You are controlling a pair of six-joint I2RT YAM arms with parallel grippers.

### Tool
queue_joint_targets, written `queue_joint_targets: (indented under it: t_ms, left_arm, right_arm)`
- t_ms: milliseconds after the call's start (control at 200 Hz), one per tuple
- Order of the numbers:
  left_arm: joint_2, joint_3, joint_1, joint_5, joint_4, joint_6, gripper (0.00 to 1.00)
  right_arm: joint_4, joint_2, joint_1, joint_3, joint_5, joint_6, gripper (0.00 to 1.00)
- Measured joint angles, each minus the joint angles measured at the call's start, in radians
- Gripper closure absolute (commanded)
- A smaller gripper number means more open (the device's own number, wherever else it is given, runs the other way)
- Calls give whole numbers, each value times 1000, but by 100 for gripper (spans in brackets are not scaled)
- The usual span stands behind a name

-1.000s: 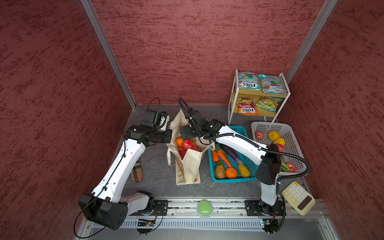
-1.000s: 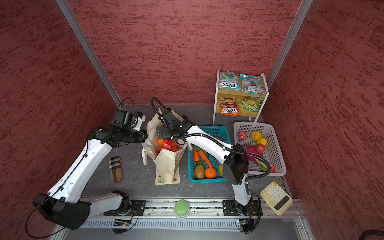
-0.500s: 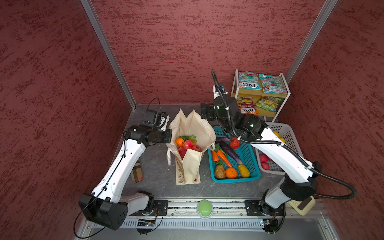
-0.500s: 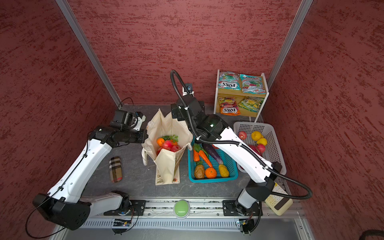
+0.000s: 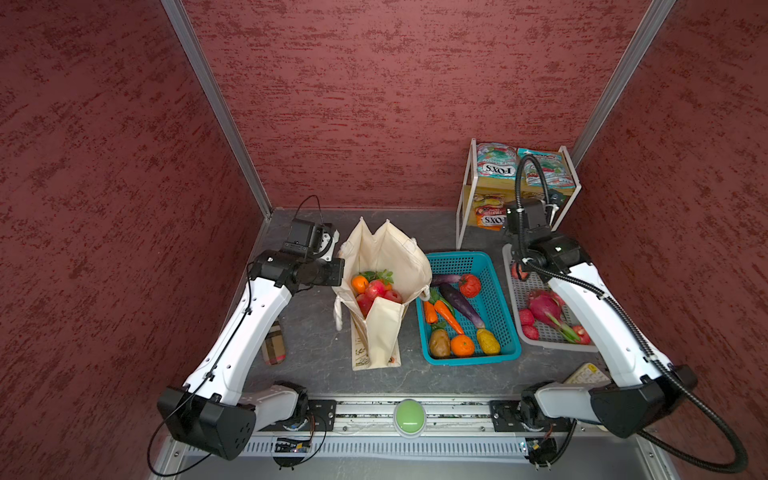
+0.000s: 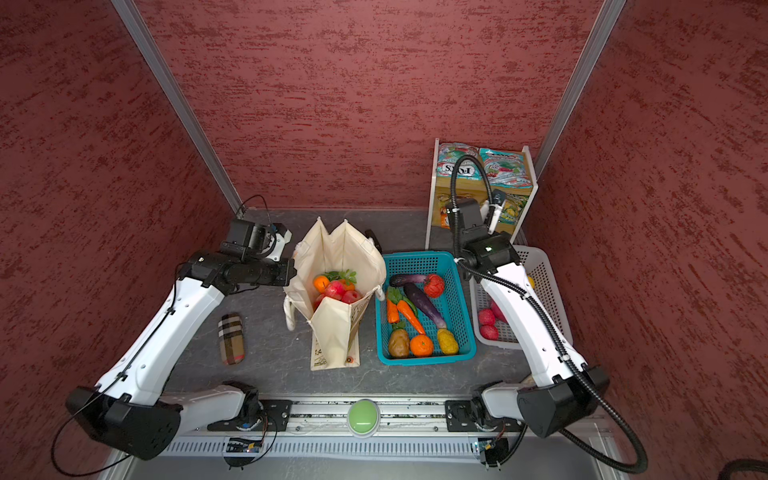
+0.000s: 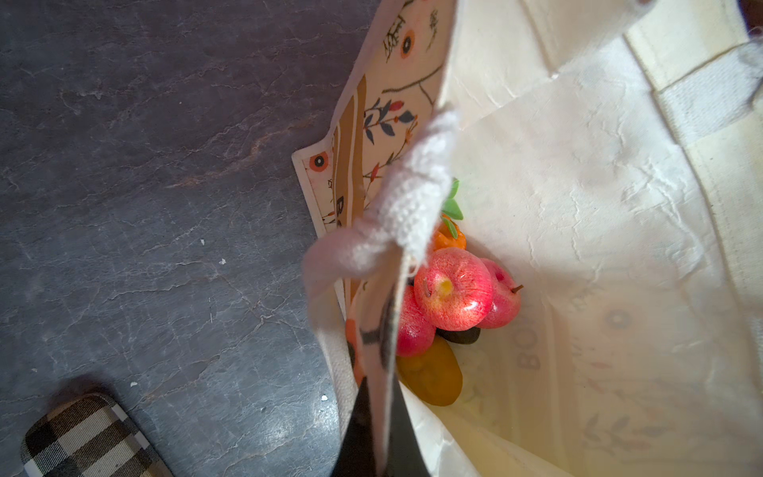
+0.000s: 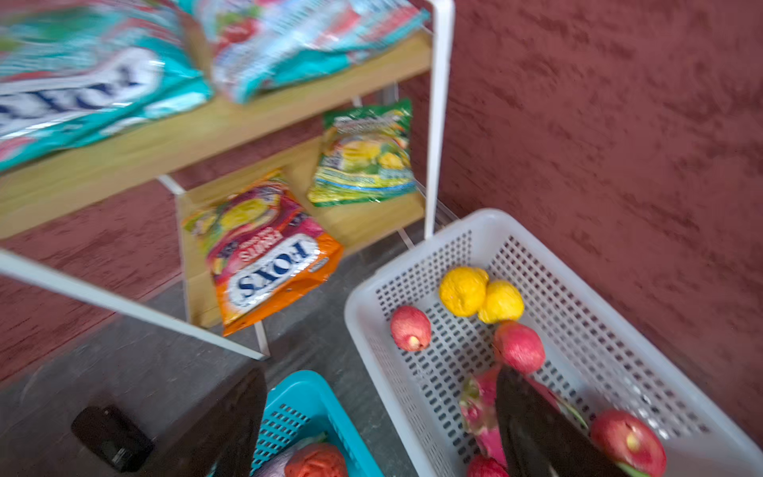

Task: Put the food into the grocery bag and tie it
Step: 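Withdraw the right gripper from the bag back over the white basket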

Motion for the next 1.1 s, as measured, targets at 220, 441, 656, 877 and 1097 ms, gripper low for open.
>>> queue_joint_targets:
  t_ms: [220, 441, 656, 877, 1097]
  left_arm:
    - [1, 0, -6, 0, 5, 0, 100]
    - [10, 0, -10, 2, 7, 0, 100]
    - [15, 0, -10, 3, 8, 0, 100]
    - [10, 0, -10, 3, 6, 0, 100]
    - [3, 0, -10, 1, 2, 0, 100]
  right_arm:
    - [-56, 88, -261, -18, -148, 98, 11]
    - [-65, 219, -441, -72, -244, 108, 13]
    - [-60, 296, -531, -110, -301, 82, 20]
    - [-28, 326, -587, -131, -354, 61, 28]
    - [5, 356, -613, -157, -391, 51, 28]
